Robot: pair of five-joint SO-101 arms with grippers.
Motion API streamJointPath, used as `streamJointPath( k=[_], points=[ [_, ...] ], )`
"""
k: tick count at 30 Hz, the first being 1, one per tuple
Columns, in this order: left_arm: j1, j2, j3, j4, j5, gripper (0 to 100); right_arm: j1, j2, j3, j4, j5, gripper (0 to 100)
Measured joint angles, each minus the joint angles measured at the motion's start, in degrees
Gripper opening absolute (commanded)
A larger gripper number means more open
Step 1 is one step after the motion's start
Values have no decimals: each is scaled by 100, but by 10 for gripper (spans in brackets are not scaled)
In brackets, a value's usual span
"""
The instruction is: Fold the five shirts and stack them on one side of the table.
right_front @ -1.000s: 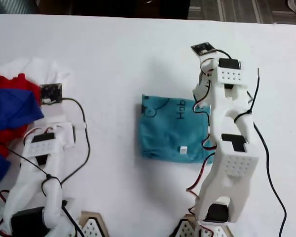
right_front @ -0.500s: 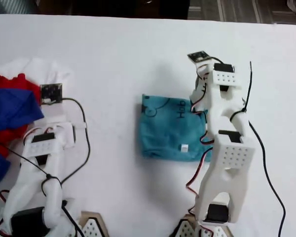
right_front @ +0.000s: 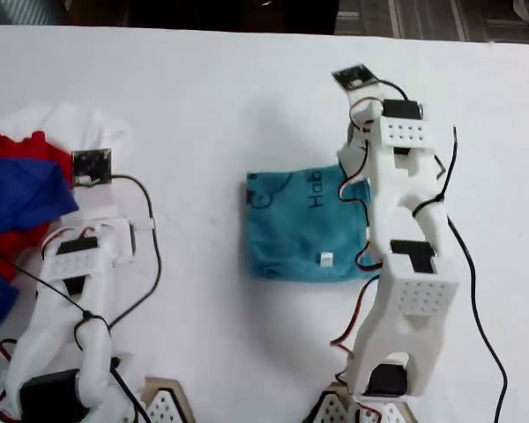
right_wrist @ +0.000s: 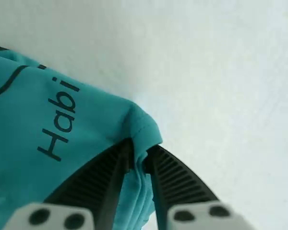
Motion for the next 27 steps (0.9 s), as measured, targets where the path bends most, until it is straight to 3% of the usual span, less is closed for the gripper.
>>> streamJointPath(
  k=[11,22,27],
  points=[
    [0,0,0,-18,0,26,-176,-53,9,-598,703,19],
    [0,0,0,-18,0,26,-167,193,9,-686,703,22],
    [0,0,0,-18,0,26,-167,26,-369,-123,387,61]
  ],
)
